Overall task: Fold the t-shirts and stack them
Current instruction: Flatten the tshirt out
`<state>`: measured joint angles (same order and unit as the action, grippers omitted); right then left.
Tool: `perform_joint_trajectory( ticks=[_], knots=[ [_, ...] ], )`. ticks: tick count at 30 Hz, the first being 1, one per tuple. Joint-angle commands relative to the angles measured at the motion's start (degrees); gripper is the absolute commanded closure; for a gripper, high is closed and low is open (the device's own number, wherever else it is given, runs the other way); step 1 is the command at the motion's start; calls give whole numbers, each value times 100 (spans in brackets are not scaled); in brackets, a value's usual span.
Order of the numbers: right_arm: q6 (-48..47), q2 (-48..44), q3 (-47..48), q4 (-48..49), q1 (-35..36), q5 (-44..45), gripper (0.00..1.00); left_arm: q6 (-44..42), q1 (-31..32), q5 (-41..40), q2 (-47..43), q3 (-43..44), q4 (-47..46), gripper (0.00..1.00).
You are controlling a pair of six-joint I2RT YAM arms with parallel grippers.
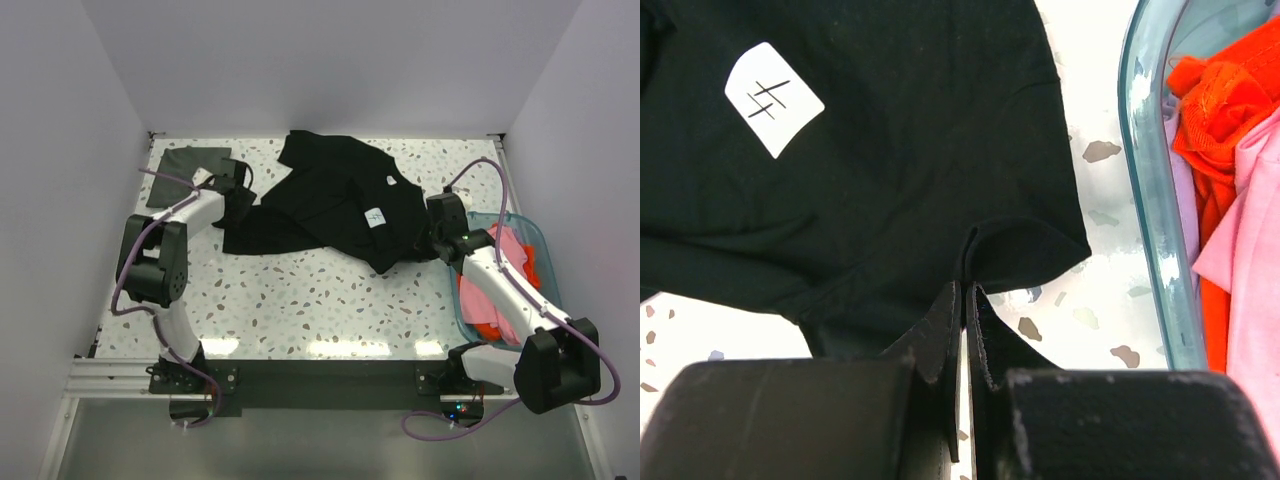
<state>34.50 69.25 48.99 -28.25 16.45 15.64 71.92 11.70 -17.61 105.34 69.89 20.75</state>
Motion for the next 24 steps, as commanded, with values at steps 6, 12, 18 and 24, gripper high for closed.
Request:
perform_joint_trajectory(
  ticks=[6,12,18,24],
  knots=[
    [-84,-87,128,223,-19,212,100,314,7,204,180,122,131,60],
    [-84,-149,128,241,-28,176,100,86,-1,310,75,42,-45,91],
    [-75,-246,58,250,-63,150,100,-64,-19,266,-189,-63,-141,100],
    [-66,-263,23,276,-54,115,100,-222,112,57,-400,147,-2,62]
  ],
)
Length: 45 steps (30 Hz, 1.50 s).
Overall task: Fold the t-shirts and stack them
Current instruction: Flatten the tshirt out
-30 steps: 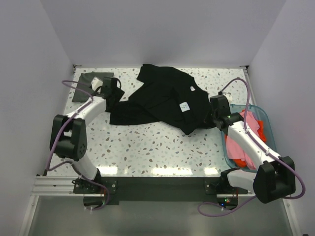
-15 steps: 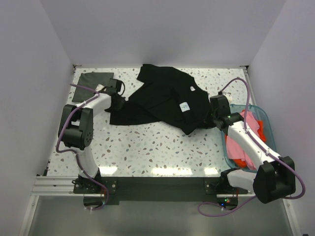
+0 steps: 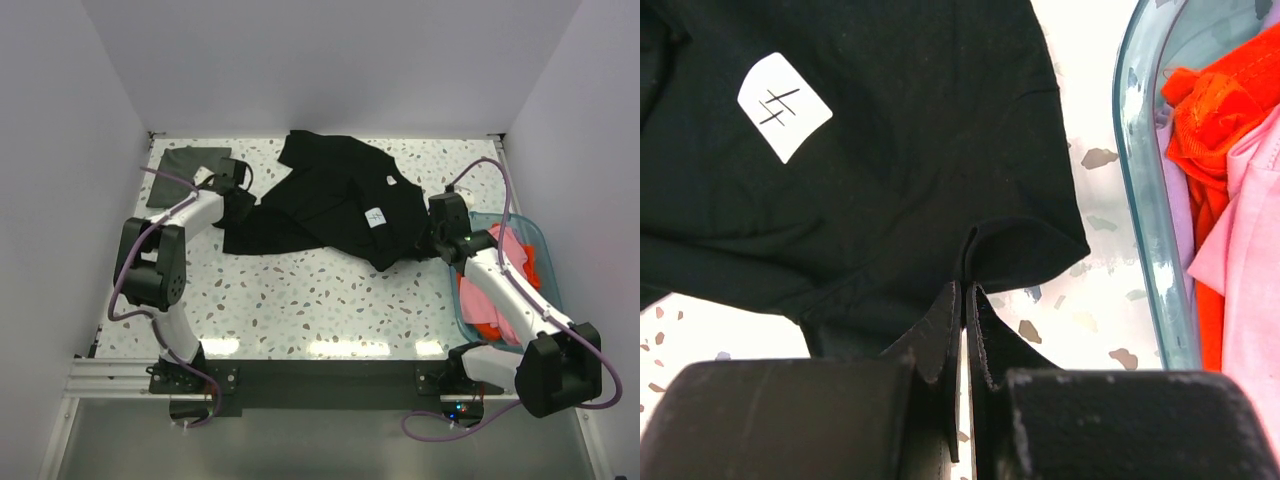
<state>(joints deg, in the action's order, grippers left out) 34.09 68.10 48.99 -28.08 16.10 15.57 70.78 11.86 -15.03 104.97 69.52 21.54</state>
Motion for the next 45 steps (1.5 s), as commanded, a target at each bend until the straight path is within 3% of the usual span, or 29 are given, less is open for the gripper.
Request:
perform_joint_trajectory(
  ticks=[1,3,6,13,28,31,34,35,38,40,45],
  knots=[
    [-25,-139,23,267,-28,104,100,-109,141,-246,-380,220,-19,54],
    [-25,-121,31,285,-19,95,100,-100,264,-351,-398,290,34,40],
    [-16,-86,31,320,-28,60,100,-4,457,-430,-337,413,140,36],
    [-16,-51,-56,355,-37,60,100,251,914,-580,14,844,386,36],
    [-42,-139,-153,347,-80,34,100,577,1091,-607,718,1336,825,45],
    [-51,-147,-171,338,-80,25,100,586,1091,-580,762,1319,852,50],
    [-51,-209,-188,329,-98,51,100,568,1091,-589,710,1275,869,63],
    [-51,-252,-188,312,-98,60,100,551,1091,-607,674,1231,861,73],
    [-77,-279,-118,233,-151,78,100,437,1029,-616,455,1117,861,92],
    [-95,-297,-13,180,-194,95,100,288,994,-659,149,1021,834,100],
    [-139,-472,198,-84,-335,69,100,32,985,-756,-1062,134,659,100]
  ],
)
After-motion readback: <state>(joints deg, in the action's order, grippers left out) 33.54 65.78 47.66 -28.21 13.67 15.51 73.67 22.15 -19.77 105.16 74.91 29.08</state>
